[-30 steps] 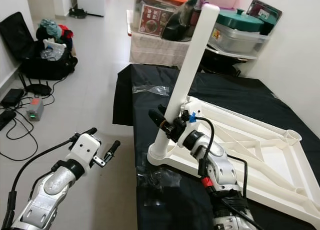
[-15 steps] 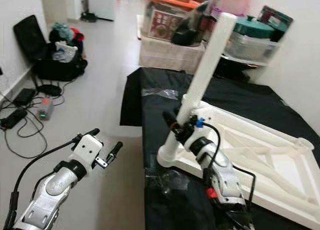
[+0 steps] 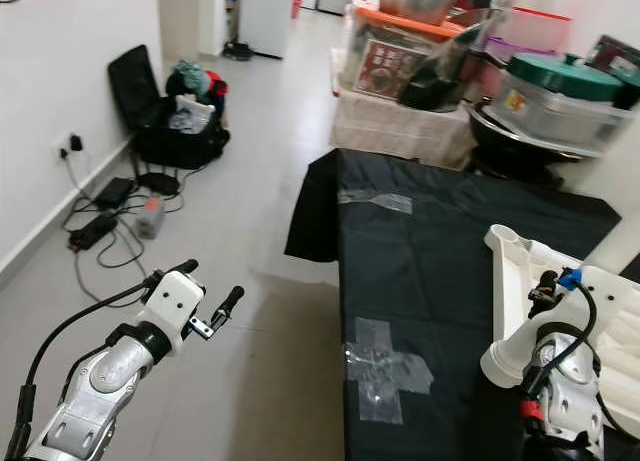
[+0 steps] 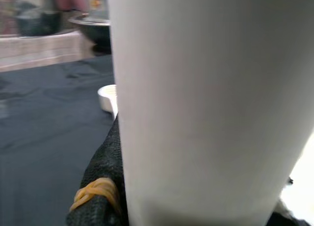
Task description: Building children table
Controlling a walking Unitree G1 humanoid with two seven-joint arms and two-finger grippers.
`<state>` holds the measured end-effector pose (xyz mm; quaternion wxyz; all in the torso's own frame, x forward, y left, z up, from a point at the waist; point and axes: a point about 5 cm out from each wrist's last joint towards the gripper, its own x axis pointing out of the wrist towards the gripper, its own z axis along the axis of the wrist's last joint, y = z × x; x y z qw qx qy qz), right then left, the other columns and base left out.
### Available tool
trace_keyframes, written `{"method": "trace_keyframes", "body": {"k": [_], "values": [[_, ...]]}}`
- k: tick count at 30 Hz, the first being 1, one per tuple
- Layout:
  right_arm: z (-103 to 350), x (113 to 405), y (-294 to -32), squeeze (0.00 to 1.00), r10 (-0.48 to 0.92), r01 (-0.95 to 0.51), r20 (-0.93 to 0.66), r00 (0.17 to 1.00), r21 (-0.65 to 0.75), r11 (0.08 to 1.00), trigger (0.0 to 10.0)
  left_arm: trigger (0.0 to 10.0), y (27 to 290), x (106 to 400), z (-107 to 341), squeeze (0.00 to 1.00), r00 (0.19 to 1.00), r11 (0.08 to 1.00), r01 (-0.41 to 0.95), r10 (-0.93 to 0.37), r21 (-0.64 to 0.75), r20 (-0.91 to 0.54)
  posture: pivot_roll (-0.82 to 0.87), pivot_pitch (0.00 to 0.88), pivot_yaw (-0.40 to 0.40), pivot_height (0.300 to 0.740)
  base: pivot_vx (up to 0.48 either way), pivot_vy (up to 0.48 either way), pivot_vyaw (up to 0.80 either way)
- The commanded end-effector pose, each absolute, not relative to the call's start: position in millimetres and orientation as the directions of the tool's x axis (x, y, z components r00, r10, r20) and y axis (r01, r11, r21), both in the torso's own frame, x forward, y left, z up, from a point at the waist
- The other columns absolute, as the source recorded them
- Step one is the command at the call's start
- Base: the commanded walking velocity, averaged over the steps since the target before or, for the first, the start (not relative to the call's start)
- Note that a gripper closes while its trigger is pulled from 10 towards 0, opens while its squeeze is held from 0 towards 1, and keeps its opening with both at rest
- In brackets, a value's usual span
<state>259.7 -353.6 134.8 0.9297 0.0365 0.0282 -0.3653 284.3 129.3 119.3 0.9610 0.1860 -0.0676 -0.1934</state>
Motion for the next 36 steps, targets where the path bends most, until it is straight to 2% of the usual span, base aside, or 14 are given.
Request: {"method": "trace_keyframes", "body": {"k": [1, 3, 4, 6, 8, 13, 14, 16, 18, 23, 25, 31, 36], "values": [[109, 245, -359, 0.00, -0.718, 0.721, -0.189, 0.670, -0.067, 0.690, 0.0, 10.0, 126, 284, 117, 0.00, 0.911, 0.851, 0.362, -0.409, 0.380, 0.047, 0.04, 0.000, -0.117, 0.740, 0.000, 0.000, 0.00], [109, 245, -359, 0.00, -0.718, 0.721, -0.189, 0.670, -0.067, 0.690, 0.0, 10.0, 126, 284, 117, 0.00, 0.911, 0.851, 0.362, -0.409, 0.380, 0.047, 0.04, 0.000, -0.117, 0.740, 0.000, 0.000, 0.00], [110, 247, -339, 0.00, -0.753, 0.755, -0.175, 0.634, -0.068, 0.652, 0.0, 10.0, 127, 284, 117, 0.00, 0.912, 0.851, 0.360, -0.407, 0.382, 0.047, 0.05, 0.000, -0.122, 0.740, 0.000, 0.000, 0.00], [110, 247, -339, 0.00, -0.753, 0.755, -0.175, 0.634, -0.068, 0.652, 0.0, 10.0, 127, 284, 117, 0.00, 0.912, 0.851, 0.360, -0.407, 0.382, 0.047, 0.05, 0.000, -0.122, 0.740, 0.000, 0.000, 0.00], [106, 241, -306, 0.00, -0.819, 0.825, -0.194, 0.541, -0.068, 0.561, 0.0, 10.0, 127, 283, 117, 0.00, 0.913, 0.851, 0.356, -0.404, 0.387, 0.048, 0.04, 0.000, -0.120, 0.740, 0.000, 0.000, 0.00], [97, 236, -301, 0.00, -0.844, 0.857, -0.243, 0.478, -0.080, 0.509, 0.0, 10.0, 127, 284, 115, 0.00, 0.917, 0.846, 0.350, -0.397, 0.402, 0.038, 0.04, 0.000, -0.116, 0.740, 0.000, 0.000, 0.00], [94, 237, -303, 0.00, -0.841, 0.859, -0.264, 0.473, -0.073, 0.507, 10.0, 10.0, 126, 285, 115, 0.00, 0.916, 0.844, 0.352, -0.399, 0.405, 0.035, 0.04, 0.000, -0.117, 0.740, 0.000, 0.000, 0.00], [94, 244, -302, 0.00, -0.822, 0.845, -0.275, 0.499, -0.055, 0.532, 10.0, 10.0, 126, 285, 115, 0.00, 0.916, 0.842, 0.354, -0.400, 0.407, 0.033, 0.04, 0.000, -0.119, 0.740, 0.000, 0.000, 0.00], [103, 264, -297, 0.00, -0.763, 0.790, -0.249, 0.597, 0.015, 0.613, 10.0, 10.0, 126, 286, 114, 0.00, 0.915, 0.840, 0.356, -0.402, 0.410, 0.030, 0.04, 0.000, -0.121, 0.740, 0.000, 0.000, 0.00], [111, 273, -289, 0.00, -0.717, 0.744, -0.227, 0.659, 0.058, 0.666, 10.0, 10.0, 126, 286, 114, 0.00, 0.917, 0.842, 0.352, -0.398, 0.408, 0.030, 0.04, 0.000, -0.123, 0.740, 0.000, -0.335, 0.00], [120, 284, -273, 0.00, -0.647, 0.671, -0.206, 0.734, 0.077, 0.737, 10.0, 10.0, 126, 286, 114, 0.00, 0.918, 0.843, 0.350, -0.395, 0.409, 0.028, 0.04, 0.000, -0.126, 0.740, 0.000, -0.450, 0.00], [123, 291, -265, 0.00, -0.599, 0.622, -0.193, 0.777, 0.094, 0.777, 10.0, 10.0, 126, 287, 114, 0.00, 0.919, 0.843, 0.348, -0.393, 0.411, 0.027, 0.05, 0.000, -0.127, 0.740, 0.000, -0.450, 0.00], [127, 302, -251, 0.00, -0.493, 0.511, -0.166, 0.854, 0.093, 0.854, 10.0, 10.0, 125, 287, 115, 0.00, 0.918, 0.842, 0.349, -0.396, 0.412, 0.030, 0.05, 0.000, -0.128, 0.740, 0.000, -0.448, 0.00]]}}
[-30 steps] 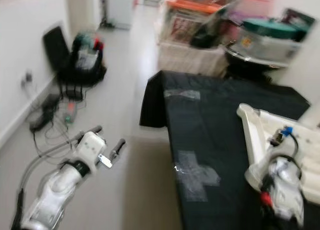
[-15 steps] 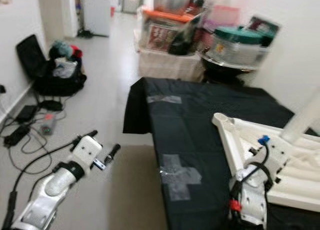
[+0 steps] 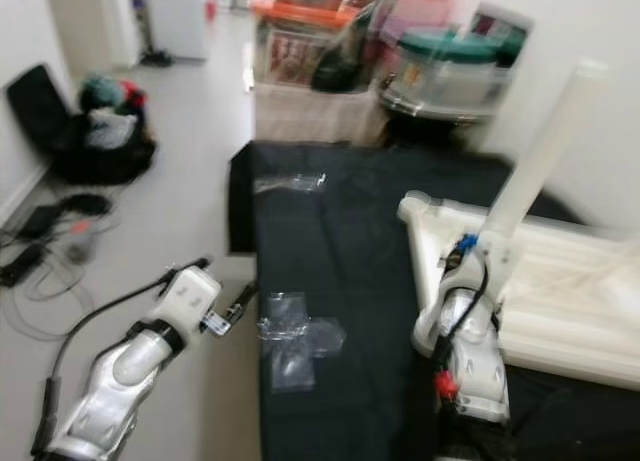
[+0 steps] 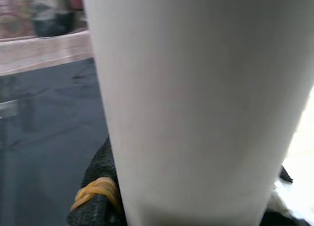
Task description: Building children table
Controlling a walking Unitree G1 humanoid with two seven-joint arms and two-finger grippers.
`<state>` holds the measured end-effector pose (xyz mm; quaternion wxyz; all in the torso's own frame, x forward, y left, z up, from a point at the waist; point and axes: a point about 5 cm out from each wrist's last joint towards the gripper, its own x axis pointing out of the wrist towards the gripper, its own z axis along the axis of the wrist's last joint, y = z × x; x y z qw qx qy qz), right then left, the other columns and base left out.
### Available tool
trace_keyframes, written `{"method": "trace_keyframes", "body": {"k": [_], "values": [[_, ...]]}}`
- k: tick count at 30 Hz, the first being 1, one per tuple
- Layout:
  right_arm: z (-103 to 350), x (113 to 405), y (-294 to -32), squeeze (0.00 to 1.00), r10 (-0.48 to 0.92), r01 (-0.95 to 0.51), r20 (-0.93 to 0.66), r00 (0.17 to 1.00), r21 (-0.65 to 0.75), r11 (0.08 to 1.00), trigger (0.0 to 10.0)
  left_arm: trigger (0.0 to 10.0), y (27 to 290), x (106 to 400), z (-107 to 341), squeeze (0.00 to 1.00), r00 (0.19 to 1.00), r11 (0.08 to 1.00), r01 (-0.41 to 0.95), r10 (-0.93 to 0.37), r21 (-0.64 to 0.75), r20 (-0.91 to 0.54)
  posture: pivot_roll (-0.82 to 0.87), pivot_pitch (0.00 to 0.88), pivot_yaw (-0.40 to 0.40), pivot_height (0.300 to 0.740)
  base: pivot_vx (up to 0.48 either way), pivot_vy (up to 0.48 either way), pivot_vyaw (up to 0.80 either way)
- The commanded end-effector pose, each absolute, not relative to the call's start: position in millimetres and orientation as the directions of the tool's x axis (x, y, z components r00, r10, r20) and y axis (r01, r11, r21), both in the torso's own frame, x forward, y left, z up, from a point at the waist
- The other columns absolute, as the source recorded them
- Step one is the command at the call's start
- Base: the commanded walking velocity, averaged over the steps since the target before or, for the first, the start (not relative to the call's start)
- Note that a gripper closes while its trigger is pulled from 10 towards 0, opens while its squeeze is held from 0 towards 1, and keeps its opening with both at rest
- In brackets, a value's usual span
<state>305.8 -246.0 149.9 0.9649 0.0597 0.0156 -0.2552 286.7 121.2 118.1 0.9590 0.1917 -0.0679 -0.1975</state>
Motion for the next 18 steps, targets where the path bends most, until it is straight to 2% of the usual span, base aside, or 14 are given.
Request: {"method": "trace_keyframes", "body": {"k": [1, 11, 18], "values": [[128, 304, -248, 0.00, -0.465, 0.482, -0.159, 0.871, 0.088, 0.872, 10.0, 10.0, 125, 287, 115, 0.00, 0.917, 0.841, 0.351, -0.398, 0.411, 0.032, 0.05, 0.000, -0.129, 0.740, 0.000, -0.450, 0.00], [126, 306, -248, 0.00, -0.452, 0.474, -0.188, 0.872, 0.090, 0.876, 10.0, 10.0, 125, 287, 116, 0.00, 0.916, 0.843, 0.353, -0.400, 0.407, 0.035, 0.06, 0.000, -0.132, 0.740, 0.000, -0.421, 0.00], [118, 300, -258, 0.00, -0.485, 0.513, -0.221, 0.846, 0.092, 0.853, 10.0, 10.0, 124, 285, 115, 0.00, 0.909, 0.847, 0.370, -0.415, 0.382, 0.039, 0.05, 0.000, -0.127, 0.740, 0.000, 0.000, 0.00]]}}
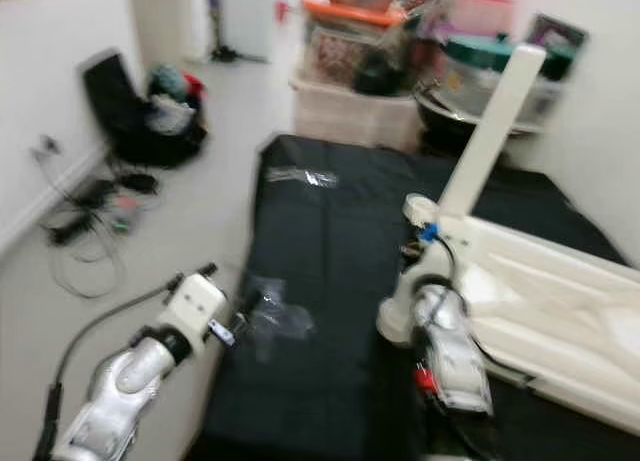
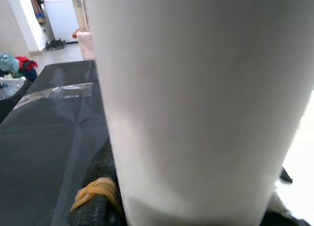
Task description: Building children table
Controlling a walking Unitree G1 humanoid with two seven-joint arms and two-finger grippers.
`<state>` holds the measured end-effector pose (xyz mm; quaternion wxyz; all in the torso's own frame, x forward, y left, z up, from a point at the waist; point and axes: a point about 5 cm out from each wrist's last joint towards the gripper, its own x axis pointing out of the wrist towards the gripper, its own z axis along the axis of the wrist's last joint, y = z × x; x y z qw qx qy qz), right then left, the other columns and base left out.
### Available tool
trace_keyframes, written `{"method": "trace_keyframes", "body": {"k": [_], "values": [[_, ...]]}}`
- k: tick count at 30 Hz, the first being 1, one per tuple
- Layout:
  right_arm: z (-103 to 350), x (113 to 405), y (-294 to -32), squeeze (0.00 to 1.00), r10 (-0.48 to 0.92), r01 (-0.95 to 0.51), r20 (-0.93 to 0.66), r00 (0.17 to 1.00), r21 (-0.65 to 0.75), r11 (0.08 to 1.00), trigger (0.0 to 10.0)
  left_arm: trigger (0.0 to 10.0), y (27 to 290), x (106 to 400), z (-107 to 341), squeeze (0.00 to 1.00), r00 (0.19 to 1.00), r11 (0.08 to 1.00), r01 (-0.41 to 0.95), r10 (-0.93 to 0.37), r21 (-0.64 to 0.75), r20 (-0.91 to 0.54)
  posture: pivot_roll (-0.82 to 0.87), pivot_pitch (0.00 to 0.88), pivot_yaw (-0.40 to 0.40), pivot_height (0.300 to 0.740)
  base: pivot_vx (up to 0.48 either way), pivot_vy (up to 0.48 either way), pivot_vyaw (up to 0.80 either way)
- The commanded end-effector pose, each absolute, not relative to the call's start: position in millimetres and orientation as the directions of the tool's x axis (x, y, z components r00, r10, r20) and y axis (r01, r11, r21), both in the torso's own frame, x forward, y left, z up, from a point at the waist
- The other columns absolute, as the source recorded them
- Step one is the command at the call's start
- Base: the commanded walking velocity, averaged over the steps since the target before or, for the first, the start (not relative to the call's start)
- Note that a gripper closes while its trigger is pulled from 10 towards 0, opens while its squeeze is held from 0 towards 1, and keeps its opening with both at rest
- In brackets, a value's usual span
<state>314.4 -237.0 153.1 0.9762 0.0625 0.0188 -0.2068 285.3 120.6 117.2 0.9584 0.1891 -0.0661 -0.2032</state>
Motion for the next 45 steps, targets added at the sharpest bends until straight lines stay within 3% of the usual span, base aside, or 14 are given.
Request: {"method": "trace_keyframes", "body": {"k": [1, 14, 17, 22, 23, 27, 29, 30, 32, 33, 38, 39, 45], "values": [[118, 300, -258, 0.00, -0.485, 0.513, -0.221, 0.846, 0.092, 0.853, 10.0, 10.0, 124, 285, 115, 0.00, 0.909, 0.847, 0.370, -0.415, 0.382, 0.039, 0.05, 0.000, -0.127, 0.740, 0.000, 0.000, 0.00], [127, 306, -240, 0.00, -0.334, 0.349, -0.151, 0.930, 0.083, 0.934, 10.0, 10.0, 123, 286, 115, 0.00, 0.911, 0.856, 0.368, -0.411, 0.362, 0.045, 0.05, 0.000, -0.131, 0.740, 0.000, 0.000, 0.00], [137, 304, -222, 0.00, -0.122, 0.131, -0.063, 0.991, 0.160, 0.978, 10.0, 10.0, 123, 285, 115, 0.00, 0.911, 0.857, 0.368, -0.410, 0.361, 0.044, 0.04, 0.000, -0.130, 0.740, 0.000, 0.000, 0.00], [145, 300, -213, 0.00, 0.002, -0.004, 0.007, 1.000, 0.200, 0.980, 10.0, 10.0, 123, 285, 115, 0.00, 0.910, 0.857, 0.370, -0.411, 0.360, 0.043, 0.04, 0.000, -0.128, 0.740, 0.000, 0.000, 0.00], [146, 298, -213, 1.00, 0.035, -0.037, 0.015, 0.999, 0.201, 0.979, 10.0, 10.0, 123, 285, 115, 0.00, 0.910, 0.856, 0.371, -0.413, 0.360, 0.043, 0.04, 0.000, -0.125, 0.740, 0.000, 0.000, 0.00], [149, 296, -213, 1.00, 0.088, -0.091, 0.025, 0.996, 0.201, 0.975, 10.0, 10.0, 122, 285, 115, 0.00, 0.909, 0.855, 0.373, -0.415, 0.359, 0.045, 0.04, 0.000, -0.126, 0.740, 0.000, 0.000, 0.00], [151, 294, -207, 1.00, 0.164, -0.169, 0.043, 0.986, 0.198, 0.966, 10.0, 10.0, 122, 285, 115, 0.00, 0.908, 0.856, 0.373, -0.416, 0.359, 0.045, 0.04, 0.000, -0.126, 0.740, 0.000, 0.000, 0.00], [155, 285, -194, 1.00, 0.337, -0.341, 0.056, 0.940, 0.191, 0.920, 10.0, 10.0, 122, 285, 115, 0.00, 0.909, 0.856, 0.373, -0.415, 0.358, 0.046, 0.04, 0.000, -0.125, 0.740, 0.000, 0.000, 0.00], [155, 285, -194, 1.00, 0.337, -0.341, 0.056, 0.940, 0.191, 0.920, 10.0, 10.0, 122, 285, 115, 0.00, 0.909, 0.856, 0.373, -0.415, 0.358, 0.046, 0.04, 0.000, -0.125, 0.740, 0.000, 0.000, 0.00], [159, 265, -174, 1.00, 0.609, -0.609, 0.054, 0.791, 0.161, 0.777, 10.0, 10.0, 123, 284, 115, 0.00, 0.909, 0.856, 0.372, -0.415, 0.358, 0.046, 0.05, 0.000, -0.129, 0.740, 0.000, 0.000, 0.00], [163, 260, -169, 1.00, 0.701, -0.701, 0.046, 0.712, 0.120, 0.703, 10.0, 10.0, 124, 285, 116, 0.00, 0.910, 0.856, 0.369, -0.412, 0.361, 0.048, 0.05, 0.000, -0.129, 0.740, 0.000, 0.000, 0.00], [165, 262, -168, 0.00, 0.727, -0.727, 0.034, 0.685, 0.077, 0.682, 10.0, 10.0, 124, 285, 116, 0.00, 0.910, 0.857, 0.367, -0.411, 0.362, 0.049, 0.06, 0.000, -0.136, 0.740, 0.000, 0.000, 0.00], [168, 277, -167, 0.00, 0.734, -0.734, 0.010, 0.679, 0.000, 0.679, 10.0, 10.0, 124, 286, 117, 0.00, 0.912, 0.857, 0.363, -0.408, 0.365, 0.052, 0.06, 0.000, -0.141, 0.740, 0.000, 0.000, 0.00]]}}
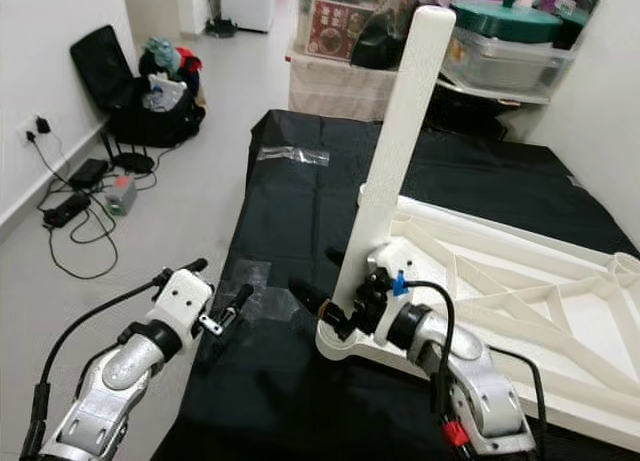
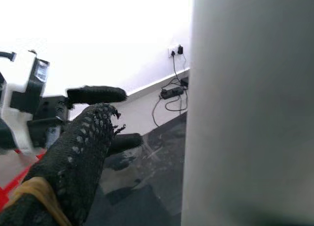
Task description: Building children table
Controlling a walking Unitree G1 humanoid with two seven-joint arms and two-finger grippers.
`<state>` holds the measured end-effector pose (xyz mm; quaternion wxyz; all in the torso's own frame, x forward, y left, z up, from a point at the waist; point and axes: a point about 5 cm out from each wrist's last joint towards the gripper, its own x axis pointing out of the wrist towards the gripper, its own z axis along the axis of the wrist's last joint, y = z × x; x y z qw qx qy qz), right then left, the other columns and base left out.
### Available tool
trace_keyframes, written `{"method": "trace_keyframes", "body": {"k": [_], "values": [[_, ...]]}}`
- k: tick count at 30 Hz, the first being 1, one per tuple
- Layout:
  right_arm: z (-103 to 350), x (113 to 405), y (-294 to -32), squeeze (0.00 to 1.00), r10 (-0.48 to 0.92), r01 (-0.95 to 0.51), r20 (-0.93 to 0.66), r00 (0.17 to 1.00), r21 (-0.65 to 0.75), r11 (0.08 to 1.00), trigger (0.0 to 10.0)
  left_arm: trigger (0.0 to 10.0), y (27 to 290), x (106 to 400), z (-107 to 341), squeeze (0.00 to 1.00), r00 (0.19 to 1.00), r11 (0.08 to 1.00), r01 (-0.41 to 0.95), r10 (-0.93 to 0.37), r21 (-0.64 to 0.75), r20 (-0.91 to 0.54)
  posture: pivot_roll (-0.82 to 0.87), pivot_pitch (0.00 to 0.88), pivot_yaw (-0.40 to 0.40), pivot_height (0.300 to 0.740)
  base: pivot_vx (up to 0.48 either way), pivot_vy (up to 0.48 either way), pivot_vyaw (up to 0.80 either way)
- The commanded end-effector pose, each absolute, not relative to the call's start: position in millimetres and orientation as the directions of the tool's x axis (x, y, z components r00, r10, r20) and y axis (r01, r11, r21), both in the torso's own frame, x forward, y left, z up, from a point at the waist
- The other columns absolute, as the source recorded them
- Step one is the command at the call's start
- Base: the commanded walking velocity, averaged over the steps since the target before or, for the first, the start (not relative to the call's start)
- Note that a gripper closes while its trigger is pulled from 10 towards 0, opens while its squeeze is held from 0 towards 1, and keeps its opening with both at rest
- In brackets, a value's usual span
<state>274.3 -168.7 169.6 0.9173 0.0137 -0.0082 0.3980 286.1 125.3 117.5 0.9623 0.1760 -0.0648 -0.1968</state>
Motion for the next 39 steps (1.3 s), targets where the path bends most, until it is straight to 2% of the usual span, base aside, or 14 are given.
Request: {"method": "trace_keyframes", "body": {"k": [1, 4, 5, 7, 8, 13, 20, 25, 26, 29, 33, 35, 36, 39], "values": [[170, 286, -169, 0.00, 0.704, -0.704, 0.019, 0.710, -0.005, 0.710, 10.0, 10.0, 125, 286, 117, 0.00, 0.913, 0.858, 0.359, -0.404, 0.367, 0.053, 0.07, 0.000, -0.147, 0.740, 0.000, 0.000, 0.00], [172, 292, -170, 0.00, 0.684, -0.684, 0.036, 0.729, 0.001, 0.729, 10.0, 10.0, 126, 286, 117, 0.00, 0.914, 0.859, 0.355, -0.401, 0.368, 0.054, 0.08, 0.000, -0.151, 0.740, 0.000, 0.000, 0.00], [174, 295, -170, 0.00, 0.681, -0.682, 0.055, 0.730, 0.010, 0.731, 6.2, 10.0, 126, 286, 117, 0.00, 0.915, 0.860, 0.353, -0.399, 0.369, 0.055, 0.08, 0.000, -0.152, 0.740, 0.000, 0.000, 0.00], [174, 295, -170, 0.00, 0.681, -0.682, 0.055, 0.730, 0.010, 0.731, 6.2, 10.0, 126, 286, 117, 0.00, 0.915, 0.860, 0.353, -0.399, 0.369, 0.055, 0.08, 0.000, -0.152, 0.740, 0.000, 0.000, 0.00], [177, 294, -171, 0.00, 0.692, -0.695, 0.078, 0.718, 0.027, 0.718, 0.0, 10.0, 127, 286, 118, 0.00, 0.916, 0.860, 0.351, -0.397, 0.369, 0.055, 0.08, 0.000, -0.152, 0.740, 0.000, 0.000, 0.00], [172, 301, -194, 0.00, 0.485, -0.491, 0.087, 0.870, 0.071, 0.868, 0.0, 10.0, 127, 284, 117, 0.00, 0.915, 0.860, 0.354, -0.399, 0.369, 0.053, 0.06, 0.000, -0.138, 0.740, 0.000, 0.000, 0.00], [157, 298, -206, 0.00, 0.334, -0.339, 0.065, 0.940, 0.098, 0.936, 0.0, 10.0, 125, 284, 116, 0.00, 0.912, 0.856, 0.363, -0.408, 0.368, 0.049, 0.05, 0.000, -0.127, 0.740, 0.000, 0.000, 0.00], [141, 297, -225, 0.00, 0.119, -0.117, -0.018, 0.993, 0.101, 0.988, 0.0, 10.0, 124, 285, 116, 0.00, 0.911, 0.856, 0.365, -0.409, 0.367, 0.049, 0.04, 0.000, -0.126, 0.740, 0.000, 0.000, 0.00], [133, 294, -236, 0.00, 0.012, -0.005, -0.065, 0.998, 0.097, 0.995, 0.0, 10.0, 124, 284, 116, 0.00, 0.911, 0.856, 0.365, -0.409, 0.366, 0.048, 0.04, 0.000, -0.125, 0.740, 0.000, 0.000, 0.00], [121, 289, -253, 0.00, -0.129, 0.140, -0.125, 0.984, 0.078, 0.987, 0.0, 10.0, 124, 284, 115, 0.00, 0.911, 0.856, 0.367, -0.410, 0.364, 0.046, 0.04, 0.000, -0.120, 0.740, 0.000, 0.000, 0.00], [116, 285, -263, 0.00, -0.204, 0.215, -0.151, 0.967, 0.060, 0.975, 0.0, 10.0, 123, 283, 115, 0.00, 0.910, 0.855, 0.368, -0.411, 0.364, 0.045, 0.04, 0.000, -0.120, 0.740, 0.000, 0.000, 0.00], [109, 275, -297, 0.00, -0.415, 0.426, -0.200, 0.887, 0.010, 0.905, 0.0, 10.0, 124, 285, 115, 0.00, 0.911, 0.855, 0.366, -0.409, 0.366, 0.045, 0.03, 0.000, -0.115, 0.740, 0.000, 0.000, 0.00], [109, 275, -297, 0.00, -0.415, 0.426, -0.200, 0.887, 0.010, 0.905, 0.0, 10.0, 124, 285, 115, 0.00, 0.911, 0.855, 0.366, -0.409, 0.366, 0.045, 0.03, 0.000, -0.115, 0.740, 0.000, 0.000, 0.00], [105, 261, -329, 0.00, -0.605, 0.618, -0.238, 0.760, -0.026, 0.786, 0.0, 10.0, 124, 285, 115, 0.00, 0.912, 0.856, 0.363, -0.407, 0.369, 0.045, 0.03, 0.000, -0.117, 0.740, 0.000, 0.000, 0.00]]}}
